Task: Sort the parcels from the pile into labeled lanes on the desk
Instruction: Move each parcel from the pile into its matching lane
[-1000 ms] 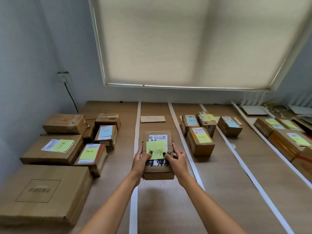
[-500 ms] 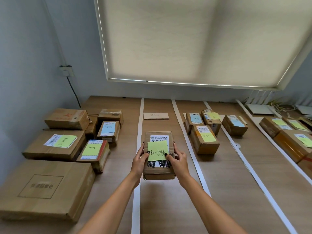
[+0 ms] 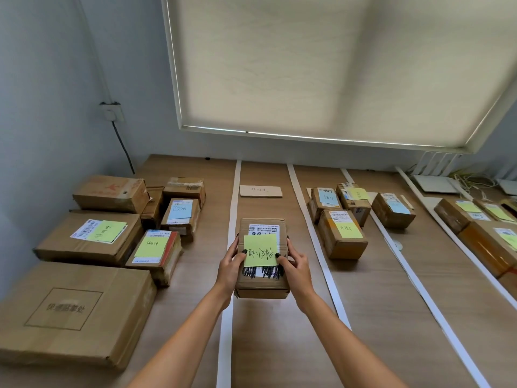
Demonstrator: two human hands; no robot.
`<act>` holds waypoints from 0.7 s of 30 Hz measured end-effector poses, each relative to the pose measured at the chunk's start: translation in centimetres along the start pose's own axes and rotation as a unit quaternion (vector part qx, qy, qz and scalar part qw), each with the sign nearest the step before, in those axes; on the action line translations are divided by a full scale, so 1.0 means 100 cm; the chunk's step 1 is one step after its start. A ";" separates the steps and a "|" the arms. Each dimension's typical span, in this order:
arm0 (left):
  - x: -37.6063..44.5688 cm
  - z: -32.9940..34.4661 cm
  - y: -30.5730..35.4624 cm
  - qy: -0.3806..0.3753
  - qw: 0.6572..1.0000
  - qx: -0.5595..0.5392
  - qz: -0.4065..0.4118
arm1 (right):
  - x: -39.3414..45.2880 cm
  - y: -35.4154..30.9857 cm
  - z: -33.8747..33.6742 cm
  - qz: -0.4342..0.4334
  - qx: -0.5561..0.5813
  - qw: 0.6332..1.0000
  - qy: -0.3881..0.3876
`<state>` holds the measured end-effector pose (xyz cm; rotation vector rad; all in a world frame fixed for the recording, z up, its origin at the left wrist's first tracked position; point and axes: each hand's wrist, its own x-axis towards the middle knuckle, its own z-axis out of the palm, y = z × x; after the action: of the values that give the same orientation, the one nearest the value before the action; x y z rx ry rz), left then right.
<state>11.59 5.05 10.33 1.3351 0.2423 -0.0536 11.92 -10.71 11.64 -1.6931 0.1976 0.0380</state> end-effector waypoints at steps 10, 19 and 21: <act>0.042 0.007 0.005 0.028 0.997 0.068 0.013 | 0.047 -0.004 0.011 -0.004 -0.007 1.000 0.001; 0.137 0.009 0.005 0.037 0.994 0.103 0.004 | 0.143 0.002 0.029 -0.018 0.005 1.000 -0.003; 0.153 0.009 0.003 0.035 0.993 0.108 -0.001 | 0.159 0.005 0.032 -0.016 0.011 1.000 -0.007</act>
<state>26.67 5.73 7.66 1.5548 0.3029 -0.0348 27.81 -9.39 8.47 -1.6741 0.1596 0.0234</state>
